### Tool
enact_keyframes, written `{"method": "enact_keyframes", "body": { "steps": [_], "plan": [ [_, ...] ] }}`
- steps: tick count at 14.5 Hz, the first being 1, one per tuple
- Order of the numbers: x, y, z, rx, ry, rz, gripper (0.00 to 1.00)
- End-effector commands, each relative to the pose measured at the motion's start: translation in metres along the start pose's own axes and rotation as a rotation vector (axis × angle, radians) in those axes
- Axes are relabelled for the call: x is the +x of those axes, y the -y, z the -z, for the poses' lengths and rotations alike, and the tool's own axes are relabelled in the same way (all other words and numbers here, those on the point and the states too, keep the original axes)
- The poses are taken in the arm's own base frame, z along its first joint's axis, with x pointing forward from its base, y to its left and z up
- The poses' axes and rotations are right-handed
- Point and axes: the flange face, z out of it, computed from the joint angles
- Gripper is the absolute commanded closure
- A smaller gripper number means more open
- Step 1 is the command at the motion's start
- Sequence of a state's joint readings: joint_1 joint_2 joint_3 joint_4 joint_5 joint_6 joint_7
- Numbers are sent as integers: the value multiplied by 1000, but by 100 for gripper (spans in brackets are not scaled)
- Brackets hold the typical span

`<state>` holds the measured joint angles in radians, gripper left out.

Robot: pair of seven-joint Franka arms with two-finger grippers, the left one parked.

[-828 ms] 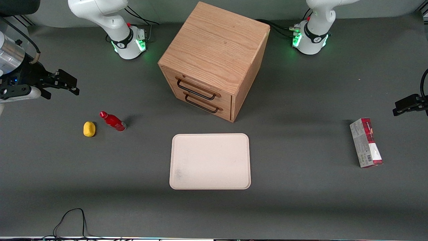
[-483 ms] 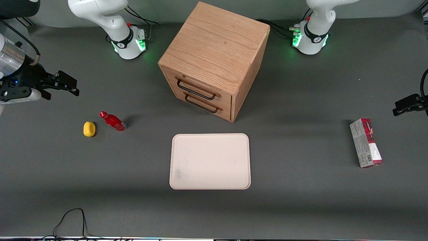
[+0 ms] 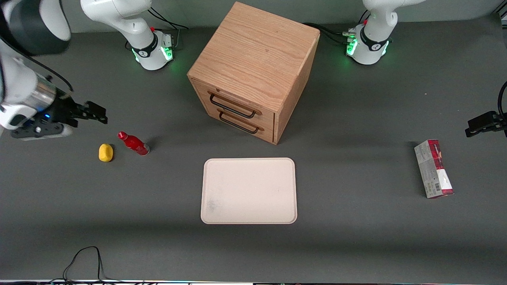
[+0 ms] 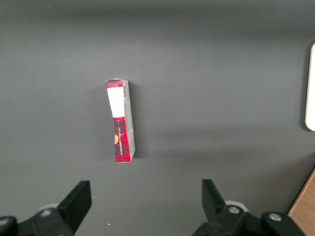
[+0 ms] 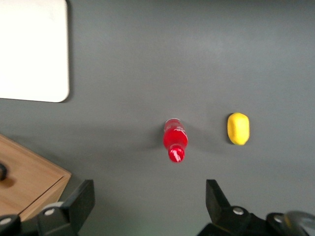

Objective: Place coke bottle on tray
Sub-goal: 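Move the open right gripper toward the red Coca-Cola bottle, then lower the right gripper around the bottle and close it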

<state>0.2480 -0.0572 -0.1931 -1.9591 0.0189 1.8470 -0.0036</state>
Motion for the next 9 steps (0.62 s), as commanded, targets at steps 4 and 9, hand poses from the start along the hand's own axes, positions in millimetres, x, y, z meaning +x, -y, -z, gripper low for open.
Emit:
{"method": "enact_keyframes", "body": {
  "steps": [4,9],
  "plan": [
    [-46,-12,-144,6,-88,50,0],
    [-49,-17,-184,-9,-106,59,0]
  ]
}}
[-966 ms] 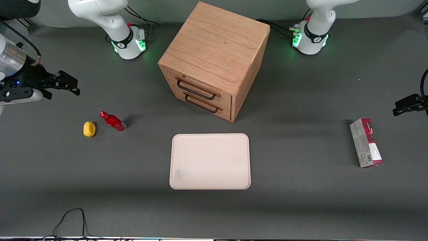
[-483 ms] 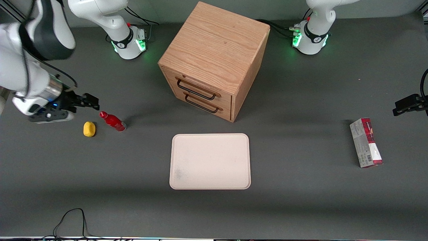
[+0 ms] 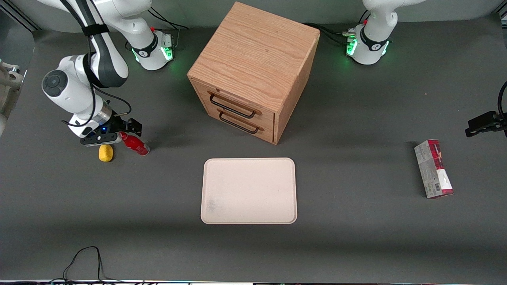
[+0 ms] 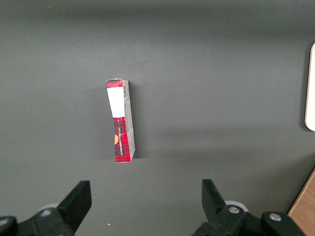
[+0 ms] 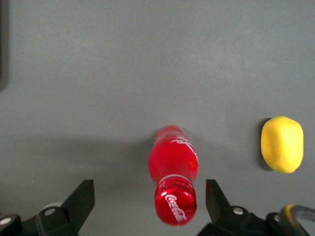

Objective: Place coke bottle on tray
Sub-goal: 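Lower the right gripper around the bottle and close it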

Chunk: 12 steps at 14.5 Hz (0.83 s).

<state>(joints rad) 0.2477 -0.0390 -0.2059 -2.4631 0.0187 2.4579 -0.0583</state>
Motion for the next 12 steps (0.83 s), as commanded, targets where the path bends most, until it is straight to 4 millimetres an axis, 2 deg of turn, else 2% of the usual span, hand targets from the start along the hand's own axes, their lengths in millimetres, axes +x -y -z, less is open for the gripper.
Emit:
{"method": "enact_keyframes", "body": {
  "steps": [1,3,4,6,11,12],
  "plan": [
    [0,-12,0,2,-17,33,0],
    [2,-25,-4,-3,-22,41,1],
    [2,-26,-5,-5,-27,51,9],
    [2,-27,-5,-5,-27,55,31],
    [4,-26,-1,-3,-33,51,96],
    [5,-27,2,-3,-38,51,100]
  ]
}}
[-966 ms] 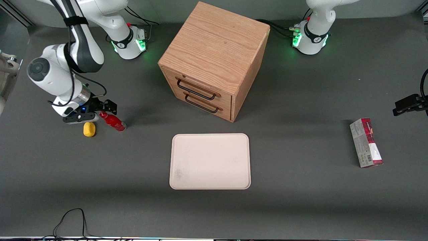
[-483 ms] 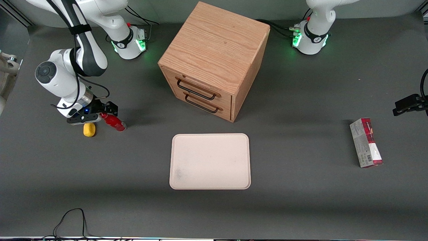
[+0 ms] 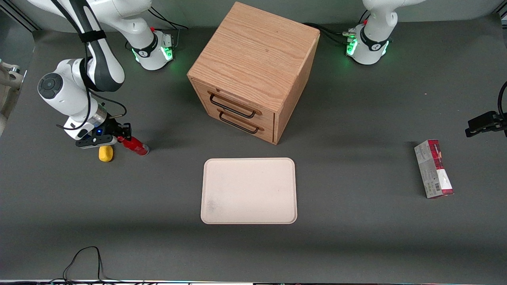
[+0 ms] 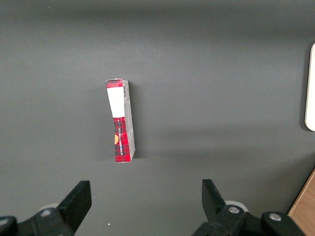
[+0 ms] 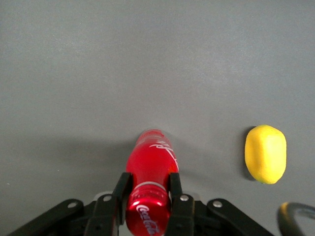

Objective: Place coke bottle on tray
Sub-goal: 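Lower the right gripper around the bottle and close it, then lift the held bottle and carry it over the white tray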

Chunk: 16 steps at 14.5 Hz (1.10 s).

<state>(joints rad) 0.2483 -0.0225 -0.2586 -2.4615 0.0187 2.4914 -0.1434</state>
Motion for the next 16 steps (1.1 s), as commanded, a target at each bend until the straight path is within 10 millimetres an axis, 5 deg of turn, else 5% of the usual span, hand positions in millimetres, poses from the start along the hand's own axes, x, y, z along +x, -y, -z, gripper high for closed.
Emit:
{"method": "enact_keyframes", "body": {
  "steps": [1,4,7,12,16],
  "plan": [
    [4,-1,9,5,-25,19,100],
    [18,6,48,17,-30,32,100],
    [56,12,130,30,49,54,100],
    [128,56,260,5,95,127,100],
    [177,98,319,-6,42,190,100]
  ]
}}
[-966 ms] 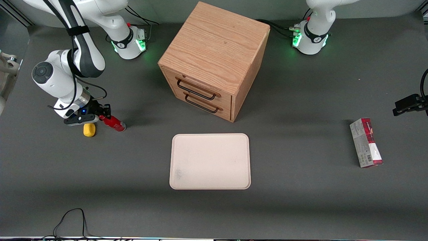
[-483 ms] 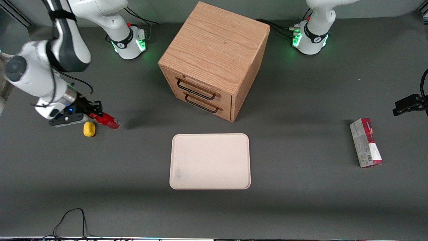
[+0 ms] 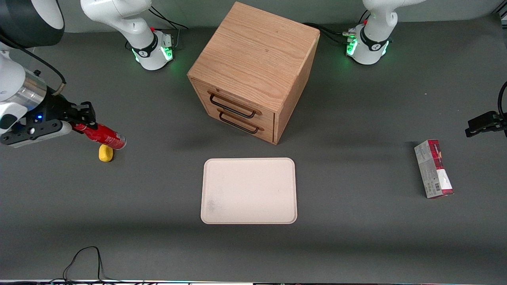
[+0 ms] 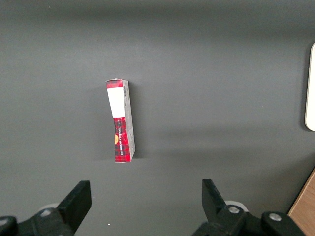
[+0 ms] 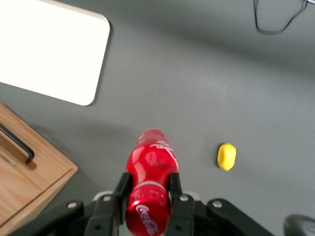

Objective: Place coke bottle on tray
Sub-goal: 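Lift the held bottle and carry it over the white tray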

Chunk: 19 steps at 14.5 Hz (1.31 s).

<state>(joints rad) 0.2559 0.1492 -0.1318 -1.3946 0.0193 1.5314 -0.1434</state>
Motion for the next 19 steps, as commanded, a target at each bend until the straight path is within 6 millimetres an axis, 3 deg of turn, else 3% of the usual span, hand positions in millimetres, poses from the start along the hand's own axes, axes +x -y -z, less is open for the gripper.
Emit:
{"method": "enact_keyframes", "body": {
  "steps": [1,2,7,9,13,17,19],
  "plan": [
    [55,34,21,0,-44,68,100],
    [67,50,20,8,-69,71,100],
    [123,127,-33,70,-163,97,100],
    [144,155,-70,85,-184,105,100],
    [179,212,-163,7,-231,115,100],
    [194,219,-237,-18,-214,128,100],
    [195,217,-256,-19,-193,129,100]
  ]
}}
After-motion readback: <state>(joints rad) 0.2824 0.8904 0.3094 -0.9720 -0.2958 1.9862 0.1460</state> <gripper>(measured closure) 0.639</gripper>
